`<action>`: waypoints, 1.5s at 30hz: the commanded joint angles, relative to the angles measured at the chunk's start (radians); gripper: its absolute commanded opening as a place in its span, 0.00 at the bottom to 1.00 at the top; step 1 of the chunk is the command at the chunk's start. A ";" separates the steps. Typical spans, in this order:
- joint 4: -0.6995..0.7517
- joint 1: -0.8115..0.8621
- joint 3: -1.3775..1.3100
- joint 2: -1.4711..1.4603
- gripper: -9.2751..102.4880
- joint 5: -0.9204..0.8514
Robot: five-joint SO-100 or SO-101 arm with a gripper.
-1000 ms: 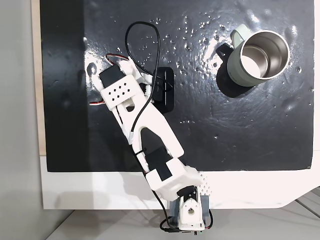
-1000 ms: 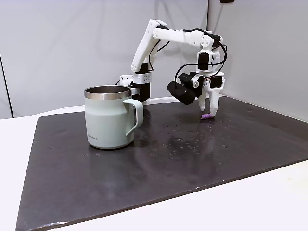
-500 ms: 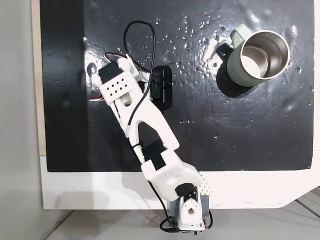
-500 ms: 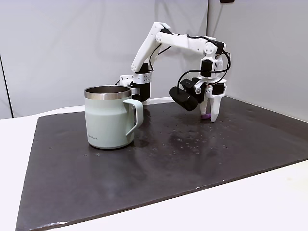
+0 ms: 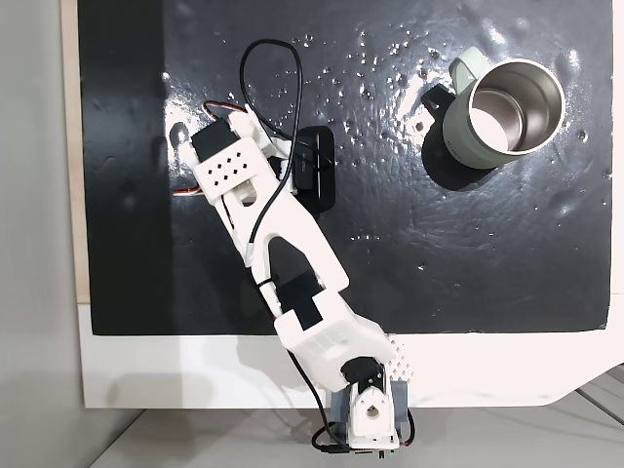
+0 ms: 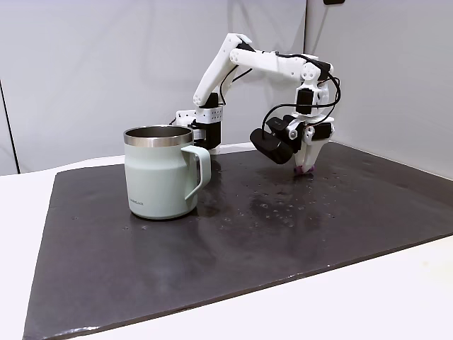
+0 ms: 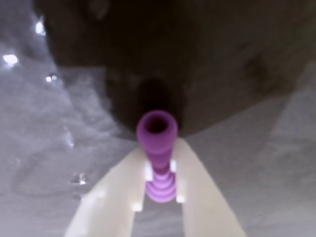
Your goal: Grasp a pengrip and put it in the cup.
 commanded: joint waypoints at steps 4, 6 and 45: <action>0.025 0.006 -0.032 0.206 0.08 -0.055; 0.026 -0.002 -0.018 0.287 0.08 -0.075; 0.143 0.833 0.037 0.834 0.08 -0.611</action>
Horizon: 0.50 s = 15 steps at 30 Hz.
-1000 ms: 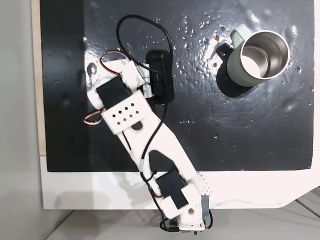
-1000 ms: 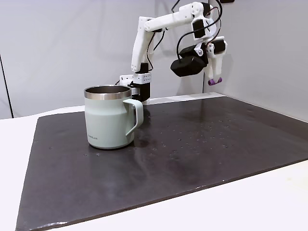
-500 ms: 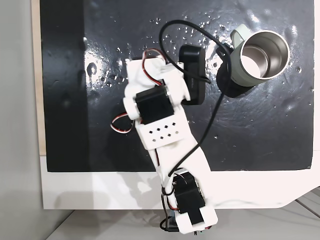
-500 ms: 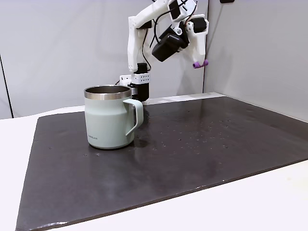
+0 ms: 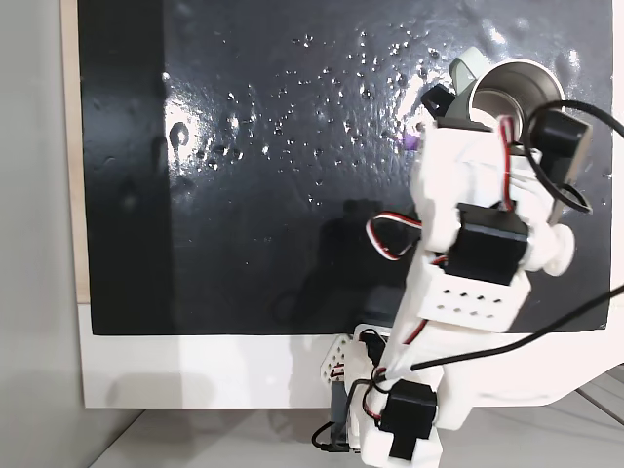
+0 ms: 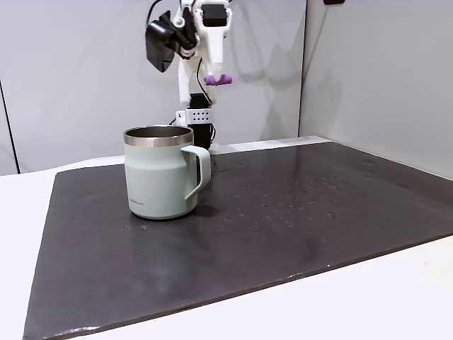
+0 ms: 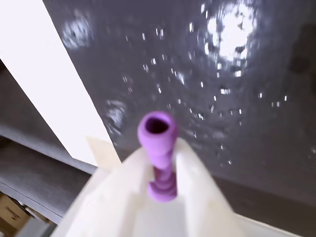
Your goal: Grasp a pengrip and put it in the cup.
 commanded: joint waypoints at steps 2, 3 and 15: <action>-0.074 0.129 -0.018 0.035 0.08 -0.048; -0.083 0.147 -0.018 0.031 0.08 -0.048; -0.258 0.287 -0.018 -0.077 0.08 -0.021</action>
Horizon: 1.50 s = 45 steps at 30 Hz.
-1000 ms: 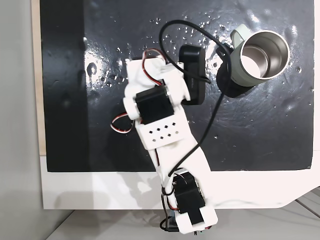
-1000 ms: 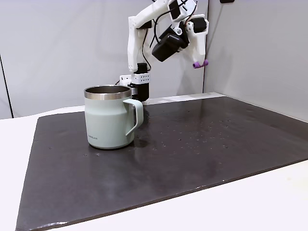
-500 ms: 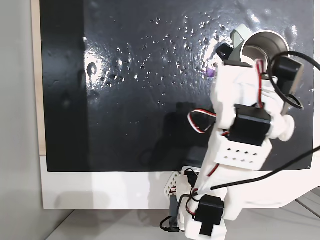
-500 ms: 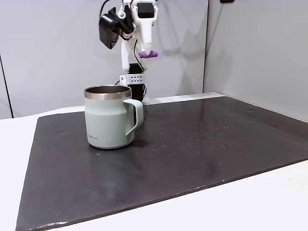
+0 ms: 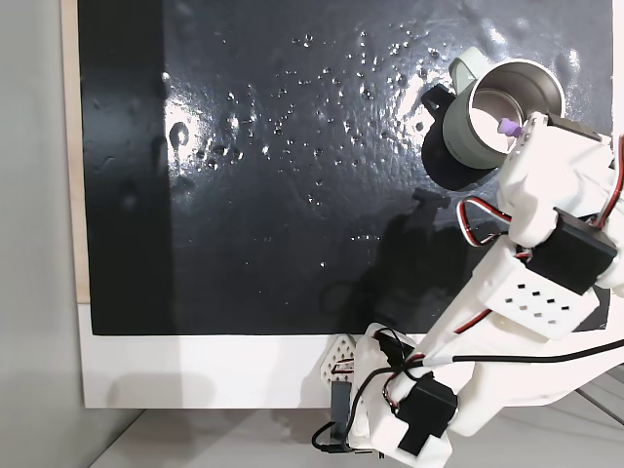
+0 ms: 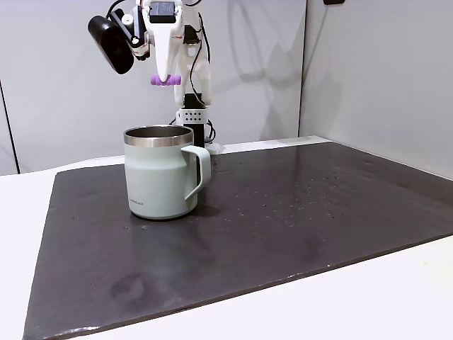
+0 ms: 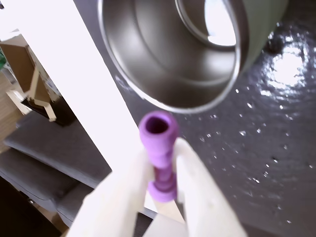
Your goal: Grasp a pengrip and put it in the cup.
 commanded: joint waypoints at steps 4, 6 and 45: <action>-0.095 0.057 -0.018 -0.046 0.08 0.012; -0.126 0.058 -0.020 -0.063 0.08 0.011; -0.086 -0.017 -0.146 -0.181 0.38 0.069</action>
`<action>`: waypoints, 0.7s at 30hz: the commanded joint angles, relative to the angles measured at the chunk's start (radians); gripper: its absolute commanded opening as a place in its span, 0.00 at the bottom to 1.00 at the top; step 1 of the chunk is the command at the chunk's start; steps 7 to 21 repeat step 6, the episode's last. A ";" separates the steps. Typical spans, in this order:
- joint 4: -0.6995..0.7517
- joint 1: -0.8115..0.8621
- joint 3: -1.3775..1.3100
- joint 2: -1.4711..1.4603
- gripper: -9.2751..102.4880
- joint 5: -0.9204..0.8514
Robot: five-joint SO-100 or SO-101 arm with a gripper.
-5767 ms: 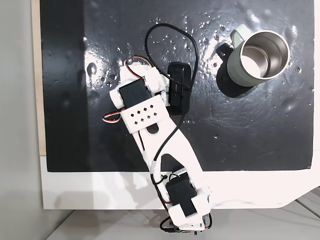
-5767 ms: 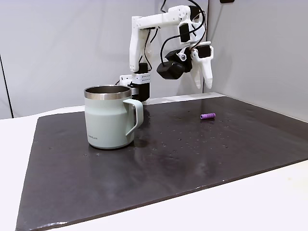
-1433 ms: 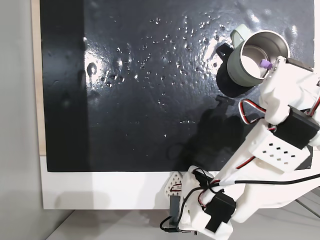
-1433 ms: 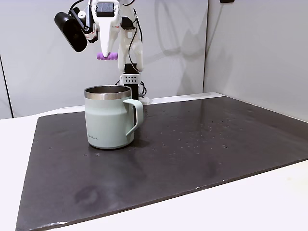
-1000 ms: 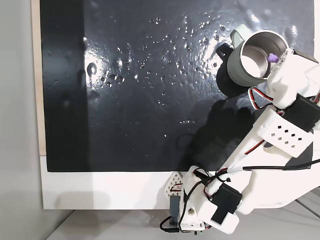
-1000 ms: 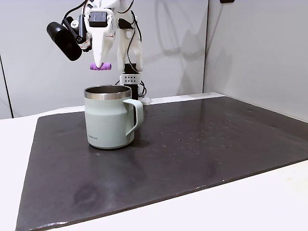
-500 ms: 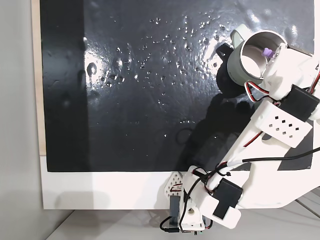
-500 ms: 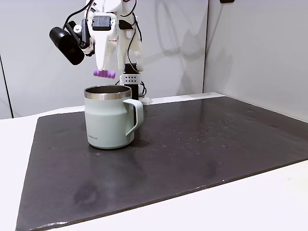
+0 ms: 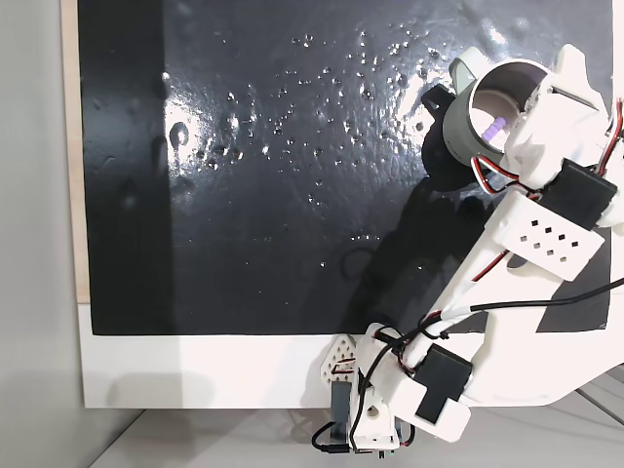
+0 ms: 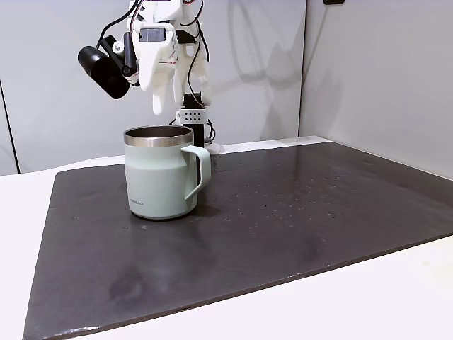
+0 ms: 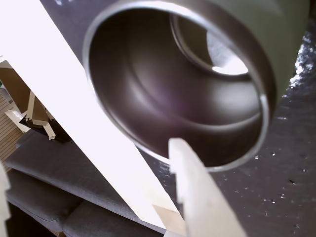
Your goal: Grasp a pengrip and put it in the cup.
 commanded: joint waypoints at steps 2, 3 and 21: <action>0.005 -0.015 -0.126 0.008 0.37 0.012; 0.005 -0.015 -0.127 0.006 0.37 0.012; 0.005 -0.015 -0.130 0.006 0.37 0.012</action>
